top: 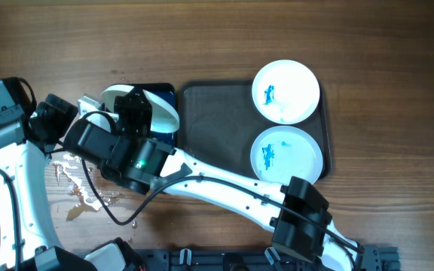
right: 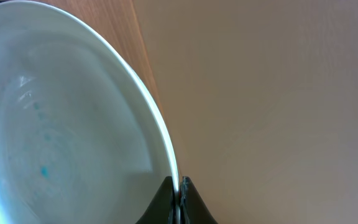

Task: Clean dirty plates on tray and stack at the side
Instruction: 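Carry the plate right and set it on the table beside the tray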

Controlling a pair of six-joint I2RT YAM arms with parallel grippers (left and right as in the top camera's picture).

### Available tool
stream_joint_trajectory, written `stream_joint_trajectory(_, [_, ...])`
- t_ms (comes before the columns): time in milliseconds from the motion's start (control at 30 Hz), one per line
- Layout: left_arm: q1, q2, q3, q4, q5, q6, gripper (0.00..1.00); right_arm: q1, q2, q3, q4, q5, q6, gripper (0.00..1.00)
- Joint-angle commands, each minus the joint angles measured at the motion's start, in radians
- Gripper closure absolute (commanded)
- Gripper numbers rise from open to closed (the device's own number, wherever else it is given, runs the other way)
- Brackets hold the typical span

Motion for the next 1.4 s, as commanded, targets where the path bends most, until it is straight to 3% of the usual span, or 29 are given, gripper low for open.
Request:
stream_joint_trajectory(0, [0.006,0.006,0.000,-0.001,0.008,-0.006,0.00,0.003,0.015,0.018,0.012,0.036,0.009,0.95])
stream_joint_trajectory(67, [0.006,0.006,0.000,-0.001,0.008,-0.006,0.00,0.003,0.015,0.018,0.009,0.066,0.014,0.95])
stream_joint_trajectory(133, [0.006,0.006,0.000,-0.005,0.008,-0.006,0.00,0.006,0.015,0.018,-0.040,0.027,0.143,0.95])
stream_joint_trajectory(267, [0.006,0.006,0.000,-0.004,0.009,-0.006,0.00,-0.038,0.014,0.019,-0.306,-0.264,0.685,0.96])
stream_joint_trajectory(367, [0.006,0.006,0.000,-0.015,0.011,-0.006,0.00,-0.139,0.000,0.022,-0.349,-0.441,0.920,0.96])
stream_joint_trajectory(433, [0.006,0.006,0.000,-0.015,0.064,-0.006,0.00,-0.244,-0.063,0.023,-0.387,-0.521,0.993,0.96])
stream_joint_trajectory(600, [-0.037,0.010,-0.001,-0.016,0.092,-0.006,0.00,-0.537,-0.206,0.023,-0.467,-0.883,1.030,0.96])
stream_joint_trajectory(667, [-0.126,0.027,-0.001,-0.014,0.091,-0.006,0.00,-0.789,-0.229,0.023,-0.564,-1.083,1.054,0.96])
stream_joint_trajectory(833, [-0.268,0.101,-0.001,0.000,0.091,-0.006,0.00,-1.210,-0.228,-0.032,-0.700,-1.110,1.046,0.96])
stream_joint_trajectory(967, [-0.315,0.152,-0.001,0.015,0.091,-0.006,0.00,-1.503,-0.228,-0.126,-0.695,-1.114,1.046,0.96])
stream_joint_trajectory(1067, [-0.314,0.159,-0.001,0.015,0.091,-0.005,0.00,-1.660,-0.228,-0.276,-0.617,-1.114,1.046,0.95])
stream_joint_trajectory(1367, [-0.314,0.159,-0.001,0.011,0.091,0.002,0.00,-1.896,-0.218,-0.632,-0.335,-1.115,1.104,0.96])
